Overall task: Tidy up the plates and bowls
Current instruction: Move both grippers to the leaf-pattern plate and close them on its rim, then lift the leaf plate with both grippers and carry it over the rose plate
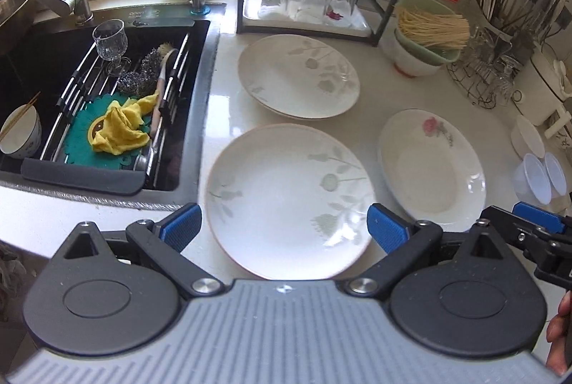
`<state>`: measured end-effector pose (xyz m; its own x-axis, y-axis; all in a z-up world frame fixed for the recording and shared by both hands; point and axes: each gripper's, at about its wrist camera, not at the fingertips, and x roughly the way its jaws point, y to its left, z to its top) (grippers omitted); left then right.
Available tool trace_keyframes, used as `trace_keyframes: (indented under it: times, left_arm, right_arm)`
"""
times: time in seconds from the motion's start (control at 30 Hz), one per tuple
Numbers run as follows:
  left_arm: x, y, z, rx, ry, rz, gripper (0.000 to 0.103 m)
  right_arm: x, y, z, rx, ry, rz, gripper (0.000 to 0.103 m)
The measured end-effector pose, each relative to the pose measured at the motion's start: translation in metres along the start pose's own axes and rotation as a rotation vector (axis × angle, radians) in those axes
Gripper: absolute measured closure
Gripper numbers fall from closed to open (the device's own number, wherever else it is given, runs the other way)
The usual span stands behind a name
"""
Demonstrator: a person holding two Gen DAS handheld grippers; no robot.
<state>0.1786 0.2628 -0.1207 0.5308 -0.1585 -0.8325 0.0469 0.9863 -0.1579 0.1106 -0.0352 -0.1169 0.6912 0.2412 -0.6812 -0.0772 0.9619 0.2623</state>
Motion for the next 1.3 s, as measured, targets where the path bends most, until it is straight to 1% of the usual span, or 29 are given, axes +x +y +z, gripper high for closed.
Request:
trace_keyframes:
  times: [0.03, 0.07, 0.1, 0.2, 0.27, 0.3, 0.33, 0.37, 0.4, 0.43, 0.5, 0.57, 0.6, 0.67, 0.73, 0.77, 0.8, 0.83, 0.87, 0.93, 1.0, 1.1, 1.2, 1.3]
  left_arm:
    - [0.003, 0.008, 0.001, 0.005, 0.0, 0.001, 0.003]
    - [0.005, 0.016, 0.001, 0.011, -0.005, -0.002, 0.003]
    - [0.008, 0.023, 0.001, 0.016, -0.009, -0.001, 0.003]
    - [0.017, 0.043, 0.001, 0.022, -0.011, 0.004, 0.003]
    - [0.027, 0.058, 0.0, 0.002, -0.009, 0.01, 0.005]
    - [0.032, 0.065, 0.0, -0.016, -0.002, 0.007, 0.006]
    - [0.038, 0.071, 0.0, -0.035, 0.005, 0.001, 0.008]
    - [0.047, 0.077, 0.0, -0.054, 0.011, -0.009, 0.011]
    - [0.054, 0.081, 0.0, -0.065, 0.022, -0.014, 0.012]
    - [0.062, 0.084, 0.001, -0.069, 0.029, -0.027, 0.015]
    - [0.078, 0.088, 0.0, -0.078, 0.041, -0.066, 0.019]
    - [0.094, 0.089, 0.002, -0.088, 0.075, -0.092, 0.03]
    - [0.099, 0.088, 0.002, -0.083, 0.082, -0.106, 0.032]
    - [0.107, 0.085, 0.005, -0.067, 0.09, -0.116, 0.04]
    - [0.112, 0.082, 0.007, -0.049, 0.087, -0.132, 0.044]
    - [0.114, 0.081, 0.009, -0.042, 0.084, -0.141, 0.048]
    - [0.116, 0.079, 0.01, -0.034, 0.088, -0.155, 0.05]
    - [0.118, 0.078, 0.011, -0.026, 0.095, -0.172, 0.053]
    - [0.12, 0.076, 0.013, -0.02, 0.103, -0.186, 0.054]
    - [0.124, 0.075, 0.016, -0.019, 0.117, -0.206, 0.054]
    - [0.13, 0.072, 0.019, -0.007, 0.14, -0.203, 0.054]
    - [0.134, 0.07, 0.024, 0.006, 0.156, -0.2, 0.054]
    - [0.138, 0.074, 0.029, -0.006, 0.17, -0.223, 0.052]
    - [0.142, 0.076, 0.037, -0.024, 0.202, -0.242, 0.052]
  right_arm:
    - [0.007, 0.004, -0.002, 0.013, 0.006, -0.009, 0.018]
    - [0.014, 0.007, -0.003, 0.027, 0.023, -0.007, 0.02]
    - [0.022, 0.009, -0.004, 0.048, 0.049, -0.001, 0.024]
    - [0.041, 0.014, -0.007, 0.093, 0.085, 0.011, 0.025]
    - [0.053, 0.018, -0.009, 0.12, 0.1, 0.027, 0.027]
    - [0.059, 0.019, -0.01, 0.134, 0.111, 0.035, 0.03]
    - [0.064, 0.021, -0.011, 0.146, 0.125, 0.044, 0.033]
    - [0.07, 0.024, -0.012, 0.153, 0.143, 0.051, 0.04]
    - [0.076, 0.026, -0.013, 0.157, 0.155, 0.048, 0.044]
    - [0.082, 0.028, -0.015, 0.164, 0.163, 0.047, 0.046]
    - [0.093, 0.032, -0.019, 0.169, 0.172, 0.023, 0.054]
    - [0.103, 0.034, -0.021, 0.153, 0.176, 0.008, 0.055]
    - [0.106, 0.032, -0.023, 0.158, 0.177, 0.003, 0.055]
    - [0.111, 0.028, -0.024, 0.183, 0.175, 0.003, 0.055]
    - [0.118, 0.026, -0.025, 0.182, 0.17, -0.012, 0.055]
    - [0.121, 0.025, -0.025, 0.187, 0.171, -0.021, 0.059]
    - [0.124, 0.024, -0.026, 0.199, 0.177, -0.022, 0.067]
    - [0.127, 0.023, -0.026, 0.212, 0.187, -0.018, 0.072]
    - [0.13, 0.024, -0.026, 0.208, 0.197, -0.025, 0.077]
    - [0.133, 0.028, -0.027, 0.186, 0.201, -0.035, 0.079]
    - [0.136, 0.028, -0.028, 0.197, 0.189, -0.012, 0.079]
    - [0.141, 0.028, -0.028, 0.217, 0.185, -0.009, 0.079]
    - [0.144, 0.025, -0.027, 0.252, 0.176, 0.006, 0.079]
    - [0.146, 0.023, -0.027, 0.268, 0.17, 0.013, 0.079]
